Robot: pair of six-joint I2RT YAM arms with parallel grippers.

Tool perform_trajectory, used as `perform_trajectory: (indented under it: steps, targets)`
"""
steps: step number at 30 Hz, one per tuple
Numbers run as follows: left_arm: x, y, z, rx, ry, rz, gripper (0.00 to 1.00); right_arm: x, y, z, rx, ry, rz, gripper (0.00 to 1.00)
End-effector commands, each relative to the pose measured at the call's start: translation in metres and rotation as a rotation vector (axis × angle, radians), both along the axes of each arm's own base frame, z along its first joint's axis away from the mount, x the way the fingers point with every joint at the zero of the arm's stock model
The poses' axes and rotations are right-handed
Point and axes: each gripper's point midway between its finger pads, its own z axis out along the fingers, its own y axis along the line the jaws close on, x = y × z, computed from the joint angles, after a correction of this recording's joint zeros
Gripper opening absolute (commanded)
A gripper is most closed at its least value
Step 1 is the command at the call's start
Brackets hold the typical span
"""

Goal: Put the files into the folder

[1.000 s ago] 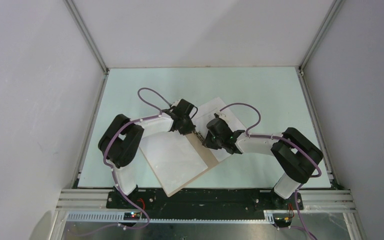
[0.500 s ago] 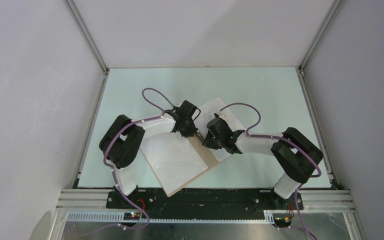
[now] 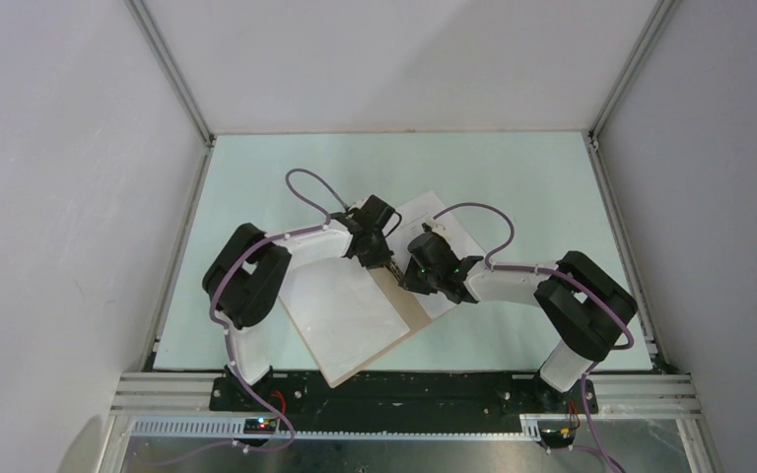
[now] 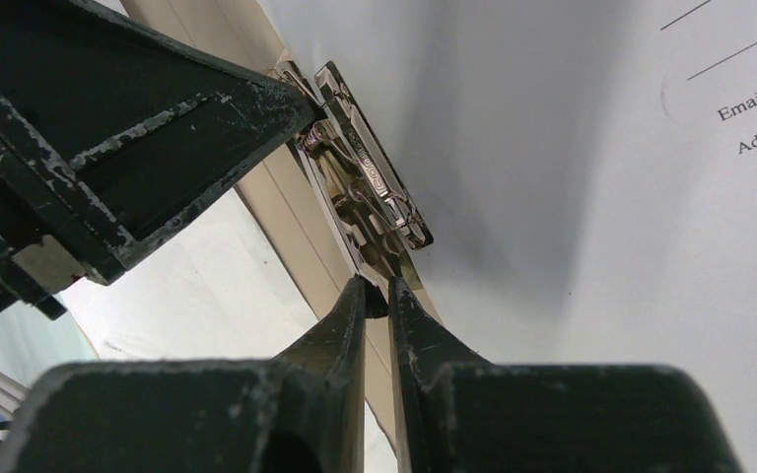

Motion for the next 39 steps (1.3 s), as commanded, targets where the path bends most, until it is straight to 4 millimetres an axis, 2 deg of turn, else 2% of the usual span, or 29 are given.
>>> perform_trajectory:
  steps: [1,9,12,20,32,35,39]
  targets:
    - [-0.013,0.023,-0.034,0.16,0.064,0.01,0.23,-0.058,-0.101,-0.078,-0.418,0.226,-0.008,0.03]
    - [-0.026,0.044,-0.052,0.282,0.097,-0.033,0.01,-0.045,-0.095,-0.053,-0.399,0.172,-0.005,0.03]
    - [-0.033,0.051,-0.053,0.316,0.11,-0.095,0.0,-0.04,-0.098,-0.049,-0.411,0.153,0.002,0.04]
    - [-0.047,0.057,-0.052,0.318,0.137,-0.188,0.0,-0.04,-0.101,-0.053,-0.43,0.153,0.026,0.04]
    - [-0.05,0.06,-0.051,0.324,0.138,-0.208,0.0,-0.045,-0.119,-0.075,-0.536,0.181,0.0,0.03]
    - [-0.052,0.06,-0.052,0.319,0.144,-0.202,0.0,-0.047,-0.116,-0.077,-0.53,0.184,0.007,0.03]
    - [-0.055,0.053,-0.051,0.276,0.162,-0.173,0.0,-0.054,-0.102,-0.081,-0.507,0.178,0.05,0.03]
